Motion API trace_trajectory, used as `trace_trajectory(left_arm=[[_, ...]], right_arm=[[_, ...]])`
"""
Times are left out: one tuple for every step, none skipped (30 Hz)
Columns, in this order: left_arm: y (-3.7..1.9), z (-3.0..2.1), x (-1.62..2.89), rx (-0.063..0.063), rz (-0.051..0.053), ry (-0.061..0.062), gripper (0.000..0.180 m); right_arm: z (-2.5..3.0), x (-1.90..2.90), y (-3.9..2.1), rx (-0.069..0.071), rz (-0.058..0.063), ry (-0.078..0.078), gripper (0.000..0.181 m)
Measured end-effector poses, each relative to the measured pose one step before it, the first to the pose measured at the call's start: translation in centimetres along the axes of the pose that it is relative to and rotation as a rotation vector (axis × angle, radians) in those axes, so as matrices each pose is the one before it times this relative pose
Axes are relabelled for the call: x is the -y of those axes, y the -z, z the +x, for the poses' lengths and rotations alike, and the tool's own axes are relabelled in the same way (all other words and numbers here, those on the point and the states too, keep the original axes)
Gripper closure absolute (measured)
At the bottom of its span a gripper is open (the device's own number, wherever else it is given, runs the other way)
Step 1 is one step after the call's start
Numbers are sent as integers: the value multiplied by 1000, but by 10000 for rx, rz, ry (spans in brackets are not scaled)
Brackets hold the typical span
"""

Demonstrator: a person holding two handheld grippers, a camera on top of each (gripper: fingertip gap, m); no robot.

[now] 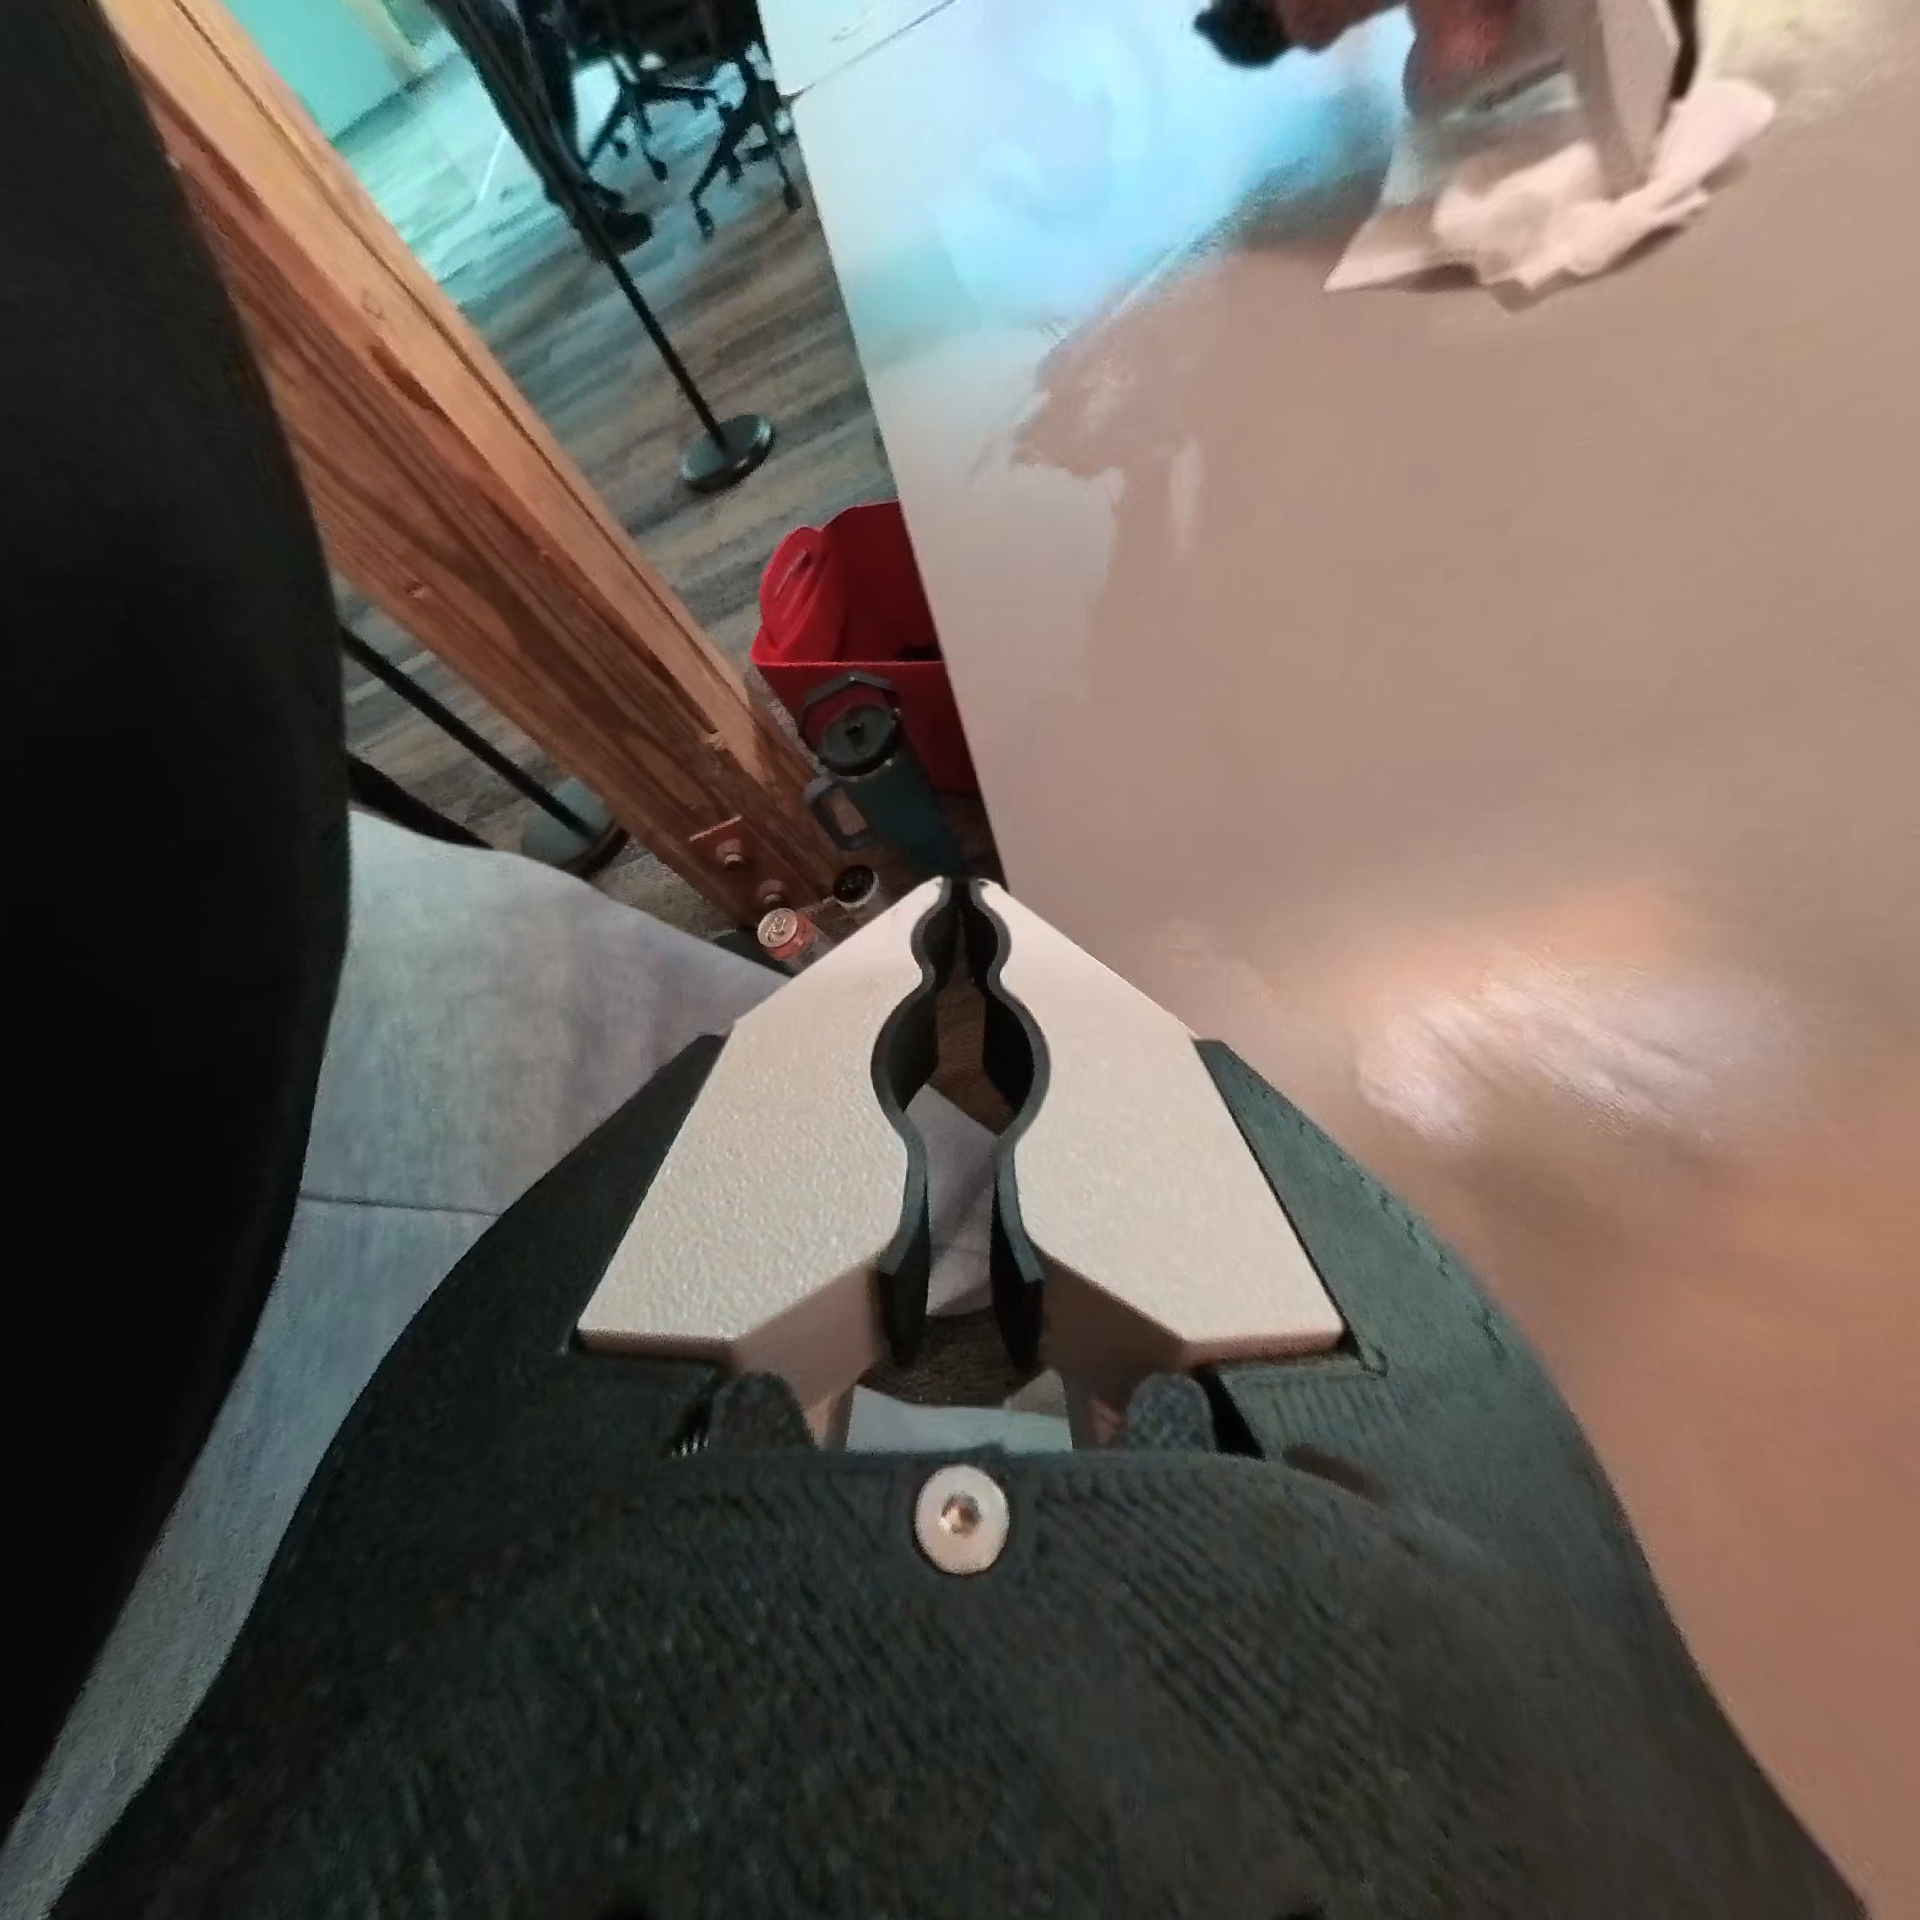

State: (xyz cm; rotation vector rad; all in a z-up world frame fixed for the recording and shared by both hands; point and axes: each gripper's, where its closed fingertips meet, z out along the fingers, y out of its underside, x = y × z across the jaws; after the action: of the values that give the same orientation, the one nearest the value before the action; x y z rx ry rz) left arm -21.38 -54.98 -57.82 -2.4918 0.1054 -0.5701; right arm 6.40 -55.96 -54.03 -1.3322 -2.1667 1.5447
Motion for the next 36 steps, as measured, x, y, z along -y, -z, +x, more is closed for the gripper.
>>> trace_trajectory(left_arm=[[498,-1941,581,223,73,34,179],[1387,-4769,1152,1030,644,1176,180],[1341,-5933,1705,1623,681,762,180],[328,-4544,1605,1294,351,284,180],[-689,-967,1139,180,83,491,180],[-1077,2711,426,-764,-87,-170,180],[-1207,4327,-344,-991,-343,-1009,180],[-1020,3722,-416,-738,-587,-1110,179],[-382,1313,-134,-207,-453,-1027,179],[276,-1087,0,-56,-15,23,179],[922,-3654,111,601,399,1251,180],[1120,-4575,384,1112,458,1072,180],[437,-2298,268,418,243,858,180],[-139,1229,-278,-544,-164,416,180],[-556,4013,-1339,-1203,-689,-549,180],[-915,4305,-1609,-1104,-925,-1139,179],[-537,1731,-606,-219,-532,-1189,179],[364,-824,4,73,-87,-209,179],[1164,-3345,322,694,345,893,180],[1448,-4614,503,1458,444,818,180],[561,-2327,242,762,170,507,180],[-241,1766,-300,-568,-158,0,180],[-741,4363,-924,-1236,-442,-637,180],[-1007,3844,-861,-835,-488,-1069,179],[-371,1221,-275,-49,-303,-958,179],[393,-889,-108,34,-50,115,179],[979,-2871,106,561,307,895,179],[1180,-3755,219,1095,371,660,180],[540,-1888,20,433,172,633,180],[-84,1175,-337,-547,-105,440,180],[-581,3766,-1248,-1366,-552,-97,180],[-1038,4151,-1763,-1473,-774,-510,179],[-724,1922,-887,-660,-312,-606,180],[269,-235,-153,-257,52,49,180],[1062,-1793,541,69,396,670,180],[1503,-2978,1437,773,738,576,180]], right_arm=[[313,92,325,-194,5,30,181],[348,68,695,-197,69,89,181],[285,79,462,-180,74,34,181],[256,-80,418,-170,66,-56,181],[203,-191,257,-154,57,-110,181],[210,-324,145,-144,-5,-131,181],[189,-366,113,-137,-61,-87,181],[186,-306,99,-122,-87,1,181],[78,-325,286,-76,-106,78,181],[102,-8,166,-71,-21,99,181],[117,97,198,-72,67,54,181],[124,33,222,-65,77,-25,181],[110,-69,251,-94,70,-74,181],[162,-116,249,-140,67,-100,181],[166,-161,165,-138,60,-128,181],[109,-152,90,-90,54,-141,181],[104,-184,2,-26,17,-124,181],[35,-95,17,9,7,-47,181],[37,102,9,17,5,66,181],[57,197,84,-26,-8,132,181],[98,179,140,-72,30,99,181],[106,119,183,-87,61,0,181],[113,-55,167,-79,73,-112,181],[86,-137,61,-48,67,-168,181],[64,-171,-51,13,32,-160,181],[-48,-86,-116,75,-18,-58,181],[-88,79,-120,68,-88,136,181],[6,135,-7,-29,-114,281,181],[54,87,104,-86,-82,235,181],[-19,-32,92,-27,-48,46,181],[-47,-100,64,3,11,-111,181],[12,-102,54,-2,84,-168,181],[18,-96,-4,6,80,-182,181],[13,28,-44,34,54,-100,181],[38,116,23,4,8,57,181],[84,173,104,-44,-28,156,181]])
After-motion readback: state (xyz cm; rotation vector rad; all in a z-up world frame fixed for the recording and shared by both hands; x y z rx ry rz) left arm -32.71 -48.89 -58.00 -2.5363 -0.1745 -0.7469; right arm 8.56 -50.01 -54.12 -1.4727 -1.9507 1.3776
